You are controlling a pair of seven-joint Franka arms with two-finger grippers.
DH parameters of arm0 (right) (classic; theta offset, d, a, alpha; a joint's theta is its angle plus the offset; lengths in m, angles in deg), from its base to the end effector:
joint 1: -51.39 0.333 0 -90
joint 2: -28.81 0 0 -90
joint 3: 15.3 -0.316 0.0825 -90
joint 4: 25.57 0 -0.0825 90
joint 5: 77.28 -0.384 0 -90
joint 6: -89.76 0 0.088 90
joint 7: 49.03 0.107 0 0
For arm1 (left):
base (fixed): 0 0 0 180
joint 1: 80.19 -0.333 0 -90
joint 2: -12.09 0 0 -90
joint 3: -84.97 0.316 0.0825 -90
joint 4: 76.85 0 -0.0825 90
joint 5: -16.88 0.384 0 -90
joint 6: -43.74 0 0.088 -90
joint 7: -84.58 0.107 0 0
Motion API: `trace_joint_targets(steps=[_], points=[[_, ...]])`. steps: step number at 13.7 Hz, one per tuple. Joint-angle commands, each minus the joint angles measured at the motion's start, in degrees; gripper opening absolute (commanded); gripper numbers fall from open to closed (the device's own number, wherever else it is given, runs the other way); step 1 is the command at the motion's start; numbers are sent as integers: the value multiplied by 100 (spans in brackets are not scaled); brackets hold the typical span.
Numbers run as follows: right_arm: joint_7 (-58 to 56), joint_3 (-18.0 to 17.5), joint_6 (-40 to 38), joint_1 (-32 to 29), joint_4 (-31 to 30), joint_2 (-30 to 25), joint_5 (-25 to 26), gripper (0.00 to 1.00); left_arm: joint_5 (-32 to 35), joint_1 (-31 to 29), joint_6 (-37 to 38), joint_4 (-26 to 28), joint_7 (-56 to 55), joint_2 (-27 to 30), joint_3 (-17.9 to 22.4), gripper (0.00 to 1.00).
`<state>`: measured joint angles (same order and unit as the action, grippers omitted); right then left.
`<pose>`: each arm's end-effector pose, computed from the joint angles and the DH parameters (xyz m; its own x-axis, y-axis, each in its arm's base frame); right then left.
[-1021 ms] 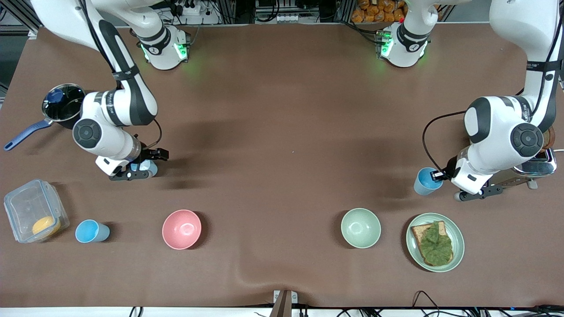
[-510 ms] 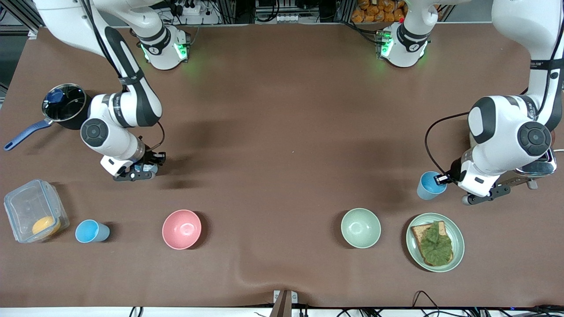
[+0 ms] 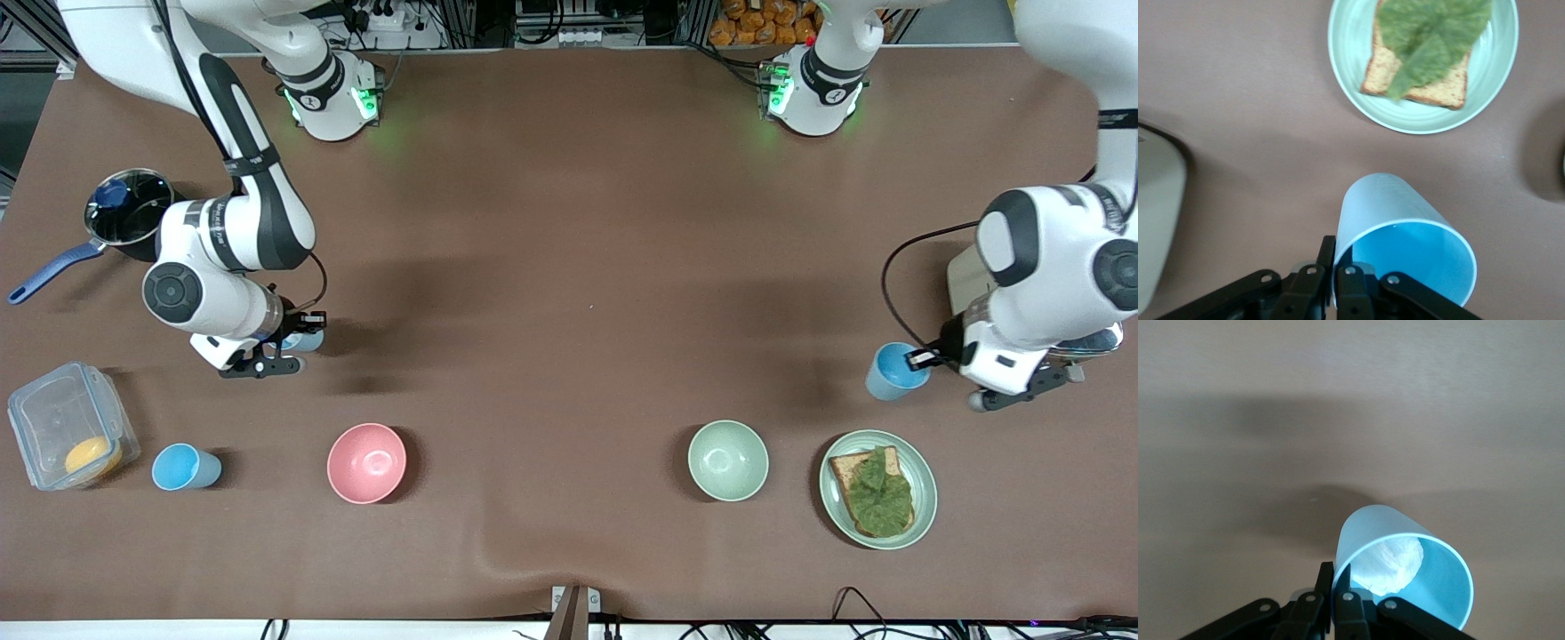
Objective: Stack blue cups with both arms
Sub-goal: 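Carry the held cup to the table middle and set it down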
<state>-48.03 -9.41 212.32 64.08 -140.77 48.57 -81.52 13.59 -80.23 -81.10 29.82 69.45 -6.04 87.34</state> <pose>0.5731 0.0727 0.2671 0.9754 0.0571 -0.2129 0.0554 -0.9984 -0.0141 0.6268 0.0227 0.3495 0.9438 0.3304 -0.0084 0.3305 -0.9432 0.0333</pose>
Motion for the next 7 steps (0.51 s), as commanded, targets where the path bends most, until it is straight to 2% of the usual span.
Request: trace_joint_targets(steps=[1,4,7], points=[[417,0,-590,329,269,-59,-383,0,-67,38,117,29,11,82,-51,0],[1618,-35,-1321,917,822,-51,-419,0,-76,188,100,21,-96,29,-60,0],[3234,-44,-1516,1874,1271,46,-568,0,-111,240,100,-66,-174,-15,-69,0]])
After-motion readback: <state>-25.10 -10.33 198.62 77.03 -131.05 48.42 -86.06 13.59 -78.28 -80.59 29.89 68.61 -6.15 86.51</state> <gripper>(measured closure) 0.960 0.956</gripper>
